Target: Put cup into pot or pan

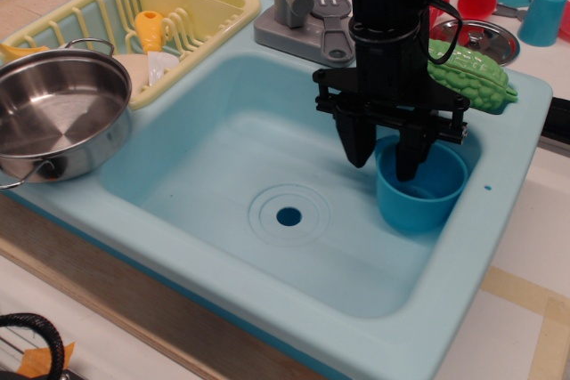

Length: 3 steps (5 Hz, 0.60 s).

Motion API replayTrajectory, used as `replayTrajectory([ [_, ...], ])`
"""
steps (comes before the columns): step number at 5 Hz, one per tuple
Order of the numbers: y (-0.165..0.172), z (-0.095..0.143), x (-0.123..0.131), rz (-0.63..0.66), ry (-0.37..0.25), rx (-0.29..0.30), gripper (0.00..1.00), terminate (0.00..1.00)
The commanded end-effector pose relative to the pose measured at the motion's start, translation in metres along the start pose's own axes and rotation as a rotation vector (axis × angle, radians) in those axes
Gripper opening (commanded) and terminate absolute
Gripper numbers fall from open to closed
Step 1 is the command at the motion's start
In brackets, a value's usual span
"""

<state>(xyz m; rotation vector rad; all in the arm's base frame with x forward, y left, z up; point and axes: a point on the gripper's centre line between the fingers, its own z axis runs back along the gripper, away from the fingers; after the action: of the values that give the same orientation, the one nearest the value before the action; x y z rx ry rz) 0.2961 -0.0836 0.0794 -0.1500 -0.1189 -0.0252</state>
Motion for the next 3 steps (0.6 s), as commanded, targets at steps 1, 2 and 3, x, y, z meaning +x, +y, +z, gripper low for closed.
replayTrajectory([
  [1,0.005,0.007,0.002,0.022,-0.037,-0.014,0.00,0.00],
  [2,0.007,0.008,-0.003,0.045,-0.021,-0.024,0.00,0.00],
  [3,0.016,0.038,-0.014,0.136,-0.083,0.009,0.00,0.00],
])
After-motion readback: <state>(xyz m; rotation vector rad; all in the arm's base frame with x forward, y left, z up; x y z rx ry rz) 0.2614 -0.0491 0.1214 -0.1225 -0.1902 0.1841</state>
